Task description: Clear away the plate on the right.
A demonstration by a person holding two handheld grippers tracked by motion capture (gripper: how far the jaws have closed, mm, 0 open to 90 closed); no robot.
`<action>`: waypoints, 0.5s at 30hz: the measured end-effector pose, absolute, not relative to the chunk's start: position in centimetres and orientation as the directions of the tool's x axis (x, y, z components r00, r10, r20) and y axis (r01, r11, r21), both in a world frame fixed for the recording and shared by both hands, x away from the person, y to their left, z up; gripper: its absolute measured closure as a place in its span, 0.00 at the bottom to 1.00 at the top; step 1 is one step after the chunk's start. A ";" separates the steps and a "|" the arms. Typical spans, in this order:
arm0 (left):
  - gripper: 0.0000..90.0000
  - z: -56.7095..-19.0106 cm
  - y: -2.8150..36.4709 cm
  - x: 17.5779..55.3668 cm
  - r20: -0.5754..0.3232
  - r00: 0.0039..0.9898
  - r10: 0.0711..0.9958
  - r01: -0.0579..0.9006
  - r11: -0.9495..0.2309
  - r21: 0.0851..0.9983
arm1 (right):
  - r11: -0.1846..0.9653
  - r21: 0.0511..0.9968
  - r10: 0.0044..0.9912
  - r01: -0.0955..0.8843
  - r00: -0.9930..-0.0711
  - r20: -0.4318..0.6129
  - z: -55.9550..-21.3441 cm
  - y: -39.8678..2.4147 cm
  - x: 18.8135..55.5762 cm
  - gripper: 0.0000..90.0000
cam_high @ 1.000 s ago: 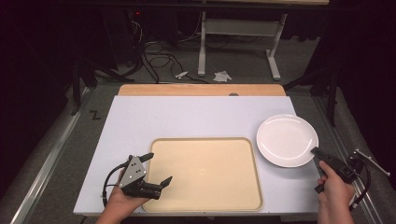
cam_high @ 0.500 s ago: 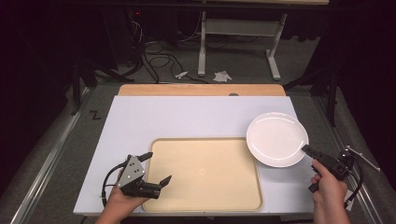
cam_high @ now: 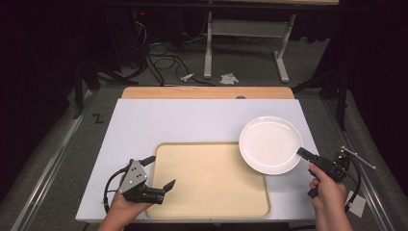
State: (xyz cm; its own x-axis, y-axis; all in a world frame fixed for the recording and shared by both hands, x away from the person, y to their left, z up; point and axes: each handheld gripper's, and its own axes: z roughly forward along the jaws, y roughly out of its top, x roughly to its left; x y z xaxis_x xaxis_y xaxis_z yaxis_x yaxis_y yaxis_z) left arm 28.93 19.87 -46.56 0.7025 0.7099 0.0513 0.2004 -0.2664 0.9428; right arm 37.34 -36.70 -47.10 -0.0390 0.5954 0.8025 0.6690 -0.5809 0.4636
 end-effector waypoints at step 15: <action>0.01 -45.9 20.6 28.6 0.058 0.658 0.751 0.149 -0.205 0.967 | -0.532 0.458 0.568 0.712 -0.100 0.817 -46.4 -33.8 37.5 0.99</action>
